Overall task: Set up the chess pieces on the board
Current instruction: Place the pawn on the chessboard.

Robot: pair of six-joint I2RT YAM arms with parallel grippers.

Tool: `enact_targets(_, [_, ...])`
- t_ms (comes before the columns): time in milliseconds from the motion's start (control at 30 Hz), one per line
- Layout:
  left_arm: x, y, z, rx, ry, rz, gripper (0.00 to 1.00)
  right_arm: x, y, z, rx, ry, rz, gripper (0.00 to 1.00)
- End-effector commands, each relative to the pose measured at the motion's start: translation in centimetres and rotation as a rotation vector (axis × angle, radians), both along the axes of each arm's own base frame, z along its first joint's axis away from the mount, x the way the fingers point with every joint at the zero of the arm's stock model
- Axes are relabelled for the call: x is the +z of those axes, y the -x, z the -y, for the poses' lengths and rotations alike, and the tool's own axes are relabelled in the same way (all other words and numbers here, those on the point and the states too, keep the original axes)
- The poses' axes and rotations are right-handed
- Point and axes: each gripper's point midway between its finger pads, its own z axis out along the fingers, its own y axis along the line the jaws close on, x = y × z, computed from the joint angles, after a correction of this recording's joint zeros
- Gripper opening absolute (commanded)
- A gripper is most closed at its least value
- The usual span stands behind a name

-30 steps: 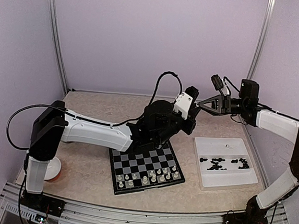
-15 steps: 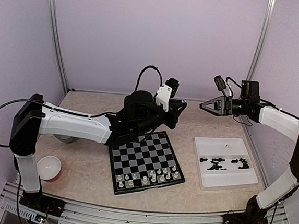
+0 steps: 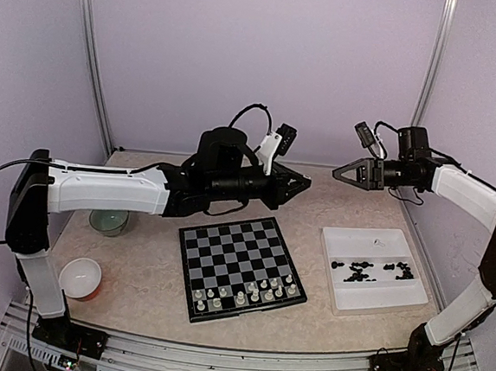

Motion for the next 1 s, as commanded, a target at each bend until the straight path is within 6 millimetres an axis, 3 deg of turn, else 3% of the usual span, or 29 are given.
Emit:
enact_targets(0, [-3.1, 0.1, -3.5, -0.031, -0.243, -0.242, 0.15, -0.8, 0.2, 0.1, -0.021, 0.08, 0.064, 0.37])
enact_targets(100, [-7.2, 0.3, -7.2, 0.007, -0.5, -0.413, 0.15, -1.1, 0.0, 0.4, -0.042, 0.125, 0.098, 0.37])
enact_targets(267, [-14.4, 2.0, -13.8, 0.084, -0.928, -0.511, 0.14, -1.4, -0.3, 0.7, -0.063, 0.167, 0.124, 0.37])
enact_targets(400, [-18.2, 3.5, -17.6, 0.083, -1.157, -0.564, 0.13, -1.4, -0.1, 0.7, -0.061, 0.165, 0.13, 0.37])
enact_targets(533, [-21.3, 4.3, -19.4, 0.069, -1.308, -0.627, 0.11, -1.4, 0.2, 0.8, -0.059, 0.162, 0.129, 0.37])
enact_targets(700, [-23.9, 4.2, -20.2, 0.083, -1.396, -0.658, 0.11, -1.2, 0.8, 0.9, -0.066, 0.163, 0.149, 0.37])
enact_targets(967, [-26.5, 4.4, -20.7, 0.069, -1.457, -0.699, 0.11, -1.4, 1.0, 1.0, -0.07, 0.167, 0.153, 0.37])
